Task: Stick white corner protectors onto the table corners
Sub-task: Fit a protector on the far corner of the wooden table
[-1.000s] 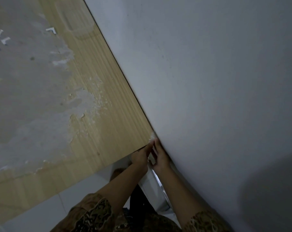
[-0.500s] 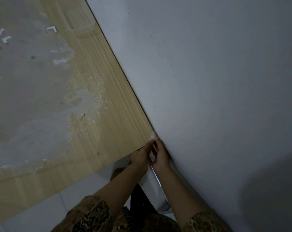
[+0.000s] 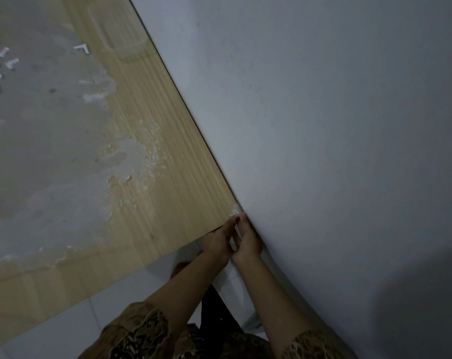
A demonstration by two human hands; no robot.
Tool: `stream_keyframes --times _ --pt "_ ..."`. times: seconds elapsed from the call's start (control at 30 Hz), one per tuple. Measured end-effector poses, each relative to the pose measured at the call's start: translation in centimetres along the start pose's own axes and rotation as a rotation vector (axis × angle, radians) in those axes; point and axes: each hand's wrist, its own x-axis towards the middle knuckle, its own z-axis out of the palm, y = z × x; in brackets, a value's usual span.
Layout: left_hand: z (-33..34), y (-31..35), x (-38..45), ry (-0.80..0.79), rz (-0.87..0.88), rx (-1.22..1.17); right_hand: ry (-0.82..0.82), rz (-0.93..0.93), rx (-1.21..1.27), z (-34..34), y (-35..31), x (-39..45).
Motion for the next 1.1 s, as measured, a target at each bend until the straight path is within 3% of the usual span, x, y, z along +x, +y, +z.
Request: stream_keyframes --times 0.47,0.63,1.1 --pt "0.7 1.3 -0.8 -0.087 -0.078 0.0 0.069 0.07 -0.002 0.4 -0.4 0.9" --pt "0.6 1.3 -0.9 -0.084 -0.071 -0.027 0.086 0.01 -0.049 -0.1 -0.1 1.5" --pt "0.9 0.9 -1.0 -0.017 -0.064 -0.044 -0.043 0.068 -0.044 -1.1 0.2 2.0"
